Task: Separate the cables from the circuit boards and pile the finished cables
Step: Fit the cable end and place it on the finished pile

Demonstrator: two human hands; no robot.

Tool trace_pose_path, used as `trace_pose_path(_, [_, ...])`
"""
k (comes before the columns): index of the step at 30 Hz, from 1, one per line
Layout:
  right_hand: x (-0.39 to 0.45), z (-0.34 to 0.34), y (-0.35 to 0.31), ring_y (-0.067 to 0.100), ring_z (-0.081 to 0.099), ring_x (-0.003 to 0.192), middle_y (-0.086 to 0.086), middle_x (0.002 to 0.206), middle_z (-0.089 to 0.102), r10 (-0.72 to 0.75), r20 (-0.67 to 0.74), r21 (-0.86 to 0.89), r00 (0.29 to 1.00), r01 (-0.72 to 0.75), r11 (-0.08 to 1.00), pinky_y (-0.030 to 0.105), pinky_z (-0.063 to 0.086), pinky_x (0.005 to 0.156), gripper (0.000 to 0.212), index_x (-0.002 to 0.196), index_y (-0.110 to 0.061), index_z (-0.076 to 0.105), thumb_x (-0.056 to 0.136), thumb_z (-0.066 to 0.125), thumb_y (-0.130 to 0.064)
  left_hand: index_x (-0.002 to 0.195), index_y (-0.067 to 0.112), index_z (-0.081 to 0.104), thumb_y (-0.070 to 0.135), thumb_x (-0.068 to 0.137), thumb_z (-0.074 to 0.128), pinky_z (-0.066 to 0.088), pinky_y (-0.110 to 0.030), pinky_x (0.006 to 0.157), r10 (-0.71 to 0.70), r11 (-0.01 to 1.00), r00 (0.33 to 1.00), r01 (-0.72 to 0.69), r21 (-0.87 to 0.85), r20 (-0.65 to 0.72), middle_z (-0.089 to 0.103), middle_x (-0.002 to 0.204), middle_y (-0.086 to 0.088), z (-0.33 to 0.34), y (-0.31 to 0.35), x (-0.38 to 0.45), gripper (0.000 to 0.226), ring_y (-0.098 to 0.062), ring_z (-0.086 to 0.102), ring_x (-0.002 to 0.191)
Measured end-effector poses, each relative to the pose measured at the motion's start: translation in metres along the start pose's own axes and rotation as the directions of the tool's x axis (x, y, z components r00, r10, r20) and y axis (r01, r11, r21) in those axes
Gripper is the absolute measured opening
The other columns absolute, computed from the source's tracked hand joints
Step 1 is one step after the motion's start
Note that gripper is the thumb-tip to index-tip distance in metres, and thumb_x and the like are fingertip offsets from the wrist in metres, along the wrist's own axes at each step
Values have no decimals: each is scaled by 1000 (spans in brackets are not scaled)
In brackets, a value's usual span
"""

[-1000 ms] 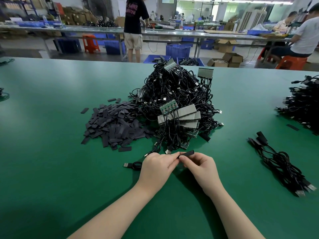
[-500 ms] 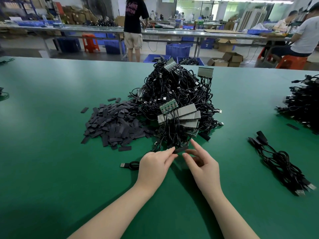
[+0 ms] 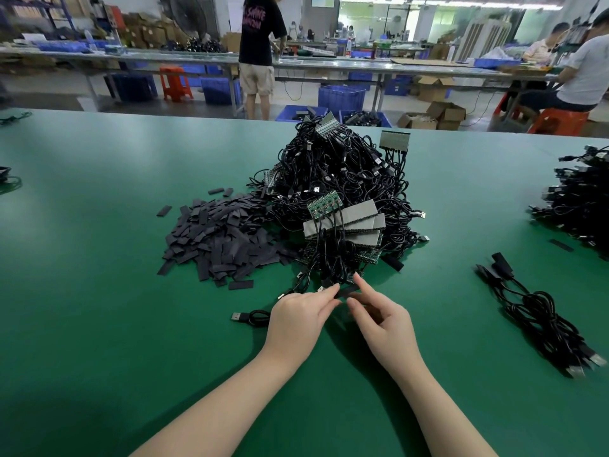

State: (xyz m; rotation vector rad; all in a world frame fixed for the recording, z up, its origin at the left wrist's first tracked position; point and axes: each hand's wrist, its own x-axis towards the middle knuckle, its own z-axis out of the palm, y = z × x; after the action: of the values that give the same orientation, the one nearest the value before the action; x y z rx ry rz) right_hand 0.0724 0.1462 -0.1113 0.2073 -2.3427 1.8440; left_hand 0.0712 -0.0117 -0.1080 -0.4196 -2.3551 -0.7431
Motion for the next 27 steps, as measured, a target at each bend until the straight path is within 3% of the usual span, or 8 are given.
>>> trace_pose_path(3, [-1,0,0,-1,52,61,-17,90,75,12,-60,49,998,-9,999,8,44,65,44,126,-40,60,93,67,-13,104,13,77,17,77,82,50,-21,58,-4,1000,1000,4,-2,-17,75,74,1,1,1,1,28,-13,67,60])
trace_pose_path(8, [-1,0,3,-6,57,66,-22,87,74,-15,-7,-31,1000,14,999,6,44,70,47,130,-37,58,93,68,-10,104,15,77,22,78,80,50,-23,56,45,997,999,-45,57,0,74,72,4,0,-1,0,27,-11,64,55])
trace_pose_path(13, [1,0,8,-1,49,58,-3,75,70,-13,-51,-91,999,8,996,9,42,62,35,123,-30,69,92,70,-14,106,14,76,19,79,79,53,-27,54,-13,1000,1000,13,-2,-17,74,72,3,-1,-3,-1,28,-15,65,56])
trace_pose_path(15, [2,-1,7,0,60,67,-10,79,73,32,-85,-7,996,-33,999,11,48,69,29,114,-33,72,91,72,-16,107,14,76,19,78,81,52,-26,54,-3,1000,1000,3,0,-17,74,72,3,-1,-2,-1,29,-15,64,55])
trace_pose_path(17, [4,-3,5,8,71,78,-10,85,76,93,-111,134,989,-77,988,18,54,75,24,106,-34,74,90,73,-16,104,15,77,18,74,85,48,-22,53,108,992,994,-107,71,-11,74,72,4,1,0,0,31,-14,61,51])
trace_pose_path(20, [6,-7,3,11,73,76,-7,86,77,136,-135,231,981,-103,968,15,54,70,24,104,-28,74,88,74,-9,106,12,76,11,74,83,45,-22,52,216,972,976,-215,96,-3,73,73,6,5,2,1,33,-14,56,49])
trace_pose_path(23, [5,-9,1,11,72,75,-4,87,77,150,-164,276,975,-100,956,14,53,70,27,101,-30,75,89,73,-7,107,14,75,16,79,80,46,-23,56,158,984,987,-158,85,7,73,75,7,5,-1,0,29,-12,60,55])
trace_pose_path(27, [4,-10,0,7,71,73,-6,90,78,165,-171,328,971,-102,939,12,52,69,24,102,-29,75,90,72,-8,91,22,78,27,83,74,46,-25,58,78,996,996,-80,40,40,73,73,10,4,0,1,10,-9,63,61])
